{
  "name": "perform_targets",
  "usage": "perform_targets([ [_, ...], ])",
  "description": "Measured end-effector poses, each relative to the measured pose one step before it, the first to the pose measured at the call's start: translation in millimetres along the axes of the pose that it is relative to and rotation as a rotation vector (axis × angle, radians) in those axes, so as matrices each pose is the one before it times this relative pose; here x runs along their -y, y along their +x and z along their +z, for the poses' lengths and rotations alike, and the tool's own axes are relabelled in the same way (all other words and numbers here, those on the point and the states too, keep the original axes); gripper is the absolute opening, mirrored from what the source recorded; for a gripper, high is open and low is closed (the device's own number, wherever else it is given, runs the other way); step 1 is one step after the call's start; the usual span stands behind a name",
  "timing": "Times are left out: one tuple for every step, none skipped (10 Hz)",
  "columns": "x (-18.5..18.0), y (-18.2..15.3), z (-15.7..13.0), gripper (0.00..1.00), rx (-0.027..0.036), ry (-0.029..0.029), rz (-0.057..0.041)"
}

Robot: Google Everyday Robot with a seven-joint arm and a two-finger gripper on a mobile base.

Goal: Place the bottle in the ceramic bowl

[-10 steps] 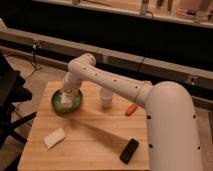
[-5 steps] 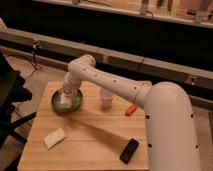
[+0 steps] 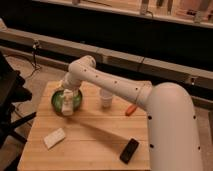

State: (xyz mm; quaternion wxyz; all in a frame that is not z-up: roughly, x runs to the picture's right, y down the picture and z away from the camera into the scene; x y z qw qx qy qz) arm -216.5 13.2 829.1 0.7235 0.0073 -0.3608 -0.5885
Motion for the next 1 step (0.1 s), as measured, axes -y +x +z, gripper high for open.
perform_targets([
  [-2.65,0.49,0.31,0.80,0.00076,-0.00740,0.00461],
])
